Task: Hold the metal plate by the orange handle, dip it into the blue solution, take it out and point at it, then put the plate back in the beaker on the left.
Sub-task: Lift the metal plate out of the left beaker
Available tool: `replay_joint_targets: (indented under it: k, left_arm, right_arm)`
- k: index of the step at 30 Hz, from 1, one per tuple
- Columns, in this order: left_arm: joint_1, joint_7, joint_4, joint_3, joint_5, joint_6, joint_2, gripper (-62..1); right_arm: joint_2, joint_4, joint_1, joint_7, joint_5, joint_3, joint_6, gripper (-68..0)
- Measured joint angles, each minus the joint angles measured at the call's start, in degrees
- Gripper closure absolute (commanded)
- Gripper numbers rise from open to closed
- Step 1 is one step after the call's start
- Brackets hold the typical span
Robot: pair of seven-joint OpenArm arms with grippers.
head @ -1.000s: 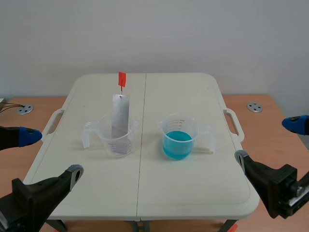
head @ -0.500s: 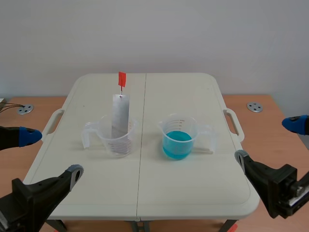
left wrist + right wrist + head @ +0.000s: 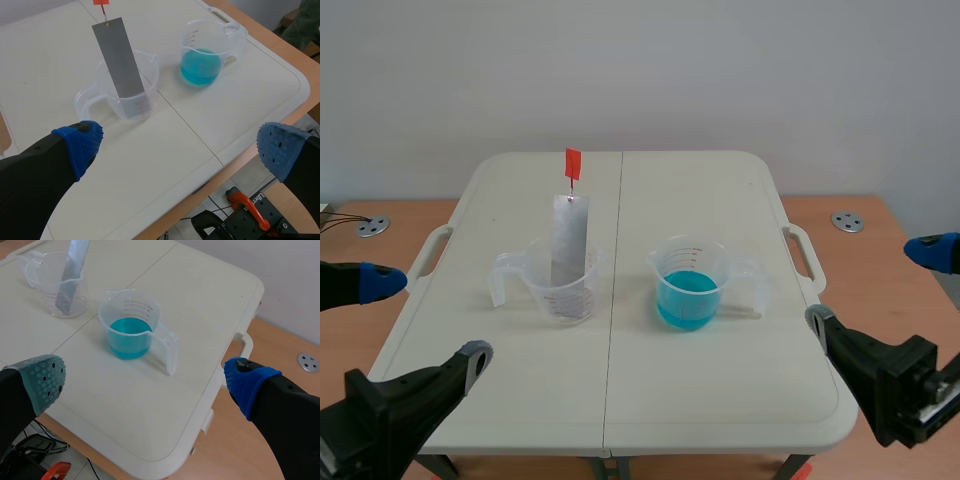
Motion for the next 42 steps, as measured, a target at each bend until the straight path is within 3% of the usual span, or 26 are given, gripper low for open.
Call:
replay_joint_targets:
  k: [7,8,12,13,21,29,32,36,42]
  left_arm:
    - [0.0,0.1,0.0,0.0,0.0,0.0,0.0,-62.3]
    - [0.0,0.4,0.0,0.0,0.0,0.0,0.0,-53.2]
    - [0.0,1.1,0.0,0.0,0.1,0.0,0.0,-3.6]
    - [0.0,1.1,0.0,0.0,0.2,0.0,0.0,-1.1]
    - [1.7,1.1,0.0,0.0,0.2,0.1,0.0,-1.9]
    - [14.8,1.5,0.0,-1.9,3.5,7.8,0.0,-1.9]
    - [20.1,1.5,0.0,-2.3,6.6,10.2,0.0,-1.9]
    - [24.8,1.2,-2.5,-2.2,7.6,10.2,0.0,-1.9]
    - [25.1,1.1,-11.2,-2.2,7.4,10.2,0.0,-1.9]
  right_arm:
    - [0.0,0.0,0.0,0.0,0.0,0.0,0.0,-66.3]
    - [0.0,0.0,0.0,0.0,0.0,0.0,0.0,-66.3]
    - [0.0,0.0,0.0,0.0,0.0,0.0,0.0,-66.3]
    - [0.0,0.0,0.0,0.0,0.0,0.0,0.0,-66.3]
    - [-0.1,0.0,1.0,0.1,0.0,0.0,0.0,-66.3]
    - [-0.1,0.0,1.9,0.0,0.9,0.0,0.6,-66.3]
    - [-0.1,0.0,3.4,0.0,1.8,0.0,1.2,-66.3]
    - [-0.1,0.0,5.1,-0.1,2.3,0.0,1.4,-66.3]
    - [-0.1,0.0,8.2,-1.2,3.0,-0.5,1.6,-66.3]
